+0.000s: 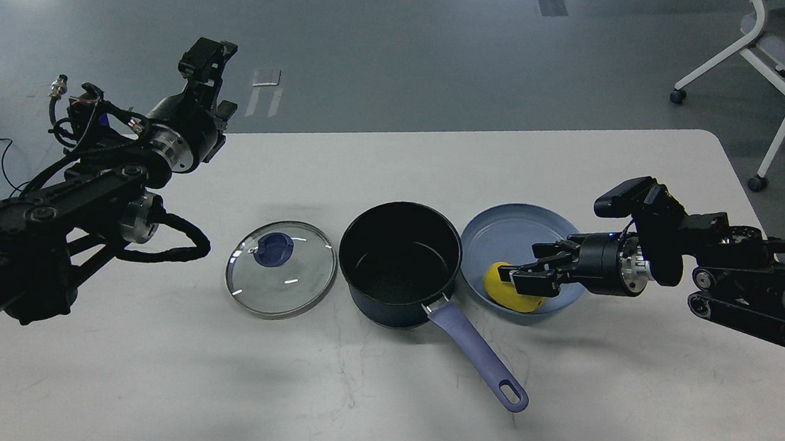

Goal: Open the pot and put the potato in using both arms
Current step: 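Grasp the yellow potato on the blue plate with the right gripper, then carry the potato over the saucepan and drop it inside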

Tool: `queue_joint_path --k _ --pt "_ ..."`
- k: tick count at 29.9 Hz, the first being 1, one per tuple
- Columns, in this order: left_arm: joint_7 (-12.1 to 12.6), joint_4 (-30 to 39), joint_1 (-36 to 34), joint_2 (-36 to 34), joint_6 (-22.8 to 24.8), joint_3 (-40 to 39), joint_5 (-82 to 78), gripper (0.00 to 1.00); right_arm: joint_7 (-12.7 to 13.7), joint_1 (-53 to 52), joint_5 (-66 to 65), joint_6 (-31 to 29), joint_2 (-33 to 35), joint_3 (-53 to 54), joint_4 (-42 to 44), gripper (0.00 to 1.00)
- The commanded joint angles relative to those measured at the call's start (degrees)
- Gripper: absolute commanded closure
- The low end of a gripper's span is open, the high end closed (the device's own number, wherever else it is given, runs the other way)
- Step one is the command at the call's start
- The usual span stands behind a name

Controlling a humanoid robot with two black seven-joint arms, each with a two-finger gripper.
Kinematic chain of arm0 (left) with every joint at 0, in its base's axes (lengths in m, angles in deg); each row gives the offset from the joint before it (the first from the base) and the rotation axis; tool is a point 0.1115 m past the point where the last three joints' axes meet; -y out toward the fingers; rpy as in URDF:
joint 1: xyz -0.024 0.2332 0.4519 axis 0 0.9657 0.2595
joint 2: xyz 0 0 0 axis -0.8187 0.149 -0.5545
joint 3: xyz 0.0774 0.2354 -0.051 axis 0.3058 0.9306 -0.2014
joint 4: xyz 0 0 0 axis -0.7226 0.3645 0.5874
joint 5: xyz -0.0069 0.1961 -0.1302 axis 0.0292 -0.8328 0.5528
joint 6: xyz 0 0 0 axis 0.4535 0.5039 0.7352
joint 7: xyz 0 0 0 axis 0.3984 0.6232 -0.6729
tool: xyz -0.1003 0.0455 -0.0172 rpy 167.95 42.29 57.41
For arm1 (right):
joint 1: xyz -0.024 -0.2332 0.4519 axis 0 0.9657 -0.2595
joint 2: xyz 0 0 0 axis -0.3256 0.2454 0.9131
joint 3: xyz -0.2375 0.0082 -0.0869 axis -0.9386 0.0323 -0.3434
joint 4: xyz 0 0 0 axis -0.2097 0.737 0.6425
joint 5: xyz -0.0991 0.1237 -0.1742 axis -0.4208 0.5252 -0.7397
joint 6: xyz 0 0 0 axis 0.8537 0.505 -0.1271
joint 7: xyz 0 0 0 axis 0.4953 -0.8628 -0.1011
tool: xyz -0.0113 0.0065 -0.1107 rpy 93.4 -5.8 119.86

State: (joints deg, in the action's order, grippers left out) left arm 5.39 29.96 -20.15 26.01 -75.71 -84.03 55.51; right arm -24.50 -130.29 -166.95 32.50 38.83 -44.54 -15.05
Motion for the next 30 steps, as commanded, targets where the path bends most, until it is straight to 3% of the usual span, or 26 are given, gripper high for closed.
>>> queue_joint_path --k 1,8,13,23,30 --pt "0.0 0.0 -0.1 0.1 -0.1 0.7 0.0 0.02 0.0 0.1 -0.5 0.0 1.1 -0.3 -1.0 0.16" --pt "-0.1 0.0 -0.1 -0.1 -0.2 0.9 0.0 0.02 0.0 0.4 -1.2 -0.1 0.4 -0.3 -0.9 0.16" --pt "-0.3 0.0 0.1 -0.4 -0.2 0.9 0.0 0.02 0.0 0.6 -1.2 0.0 -1.1 -1.2 -0.3 0.21" --pt "-0.5 -0.1 0.8 -0.7 -0.4 0.9 -0.1 0.02 0.1 -0.3 -1.2 0.0 -2.5 -2.0 2.0 0.58" --pt "-0.5 -0.4 0.7 -0.3 -0.4 0.9 -0.1 0.02 0.0 -3.2 -0.8 0.5 -1.5 -1.4 1.8 0.66"
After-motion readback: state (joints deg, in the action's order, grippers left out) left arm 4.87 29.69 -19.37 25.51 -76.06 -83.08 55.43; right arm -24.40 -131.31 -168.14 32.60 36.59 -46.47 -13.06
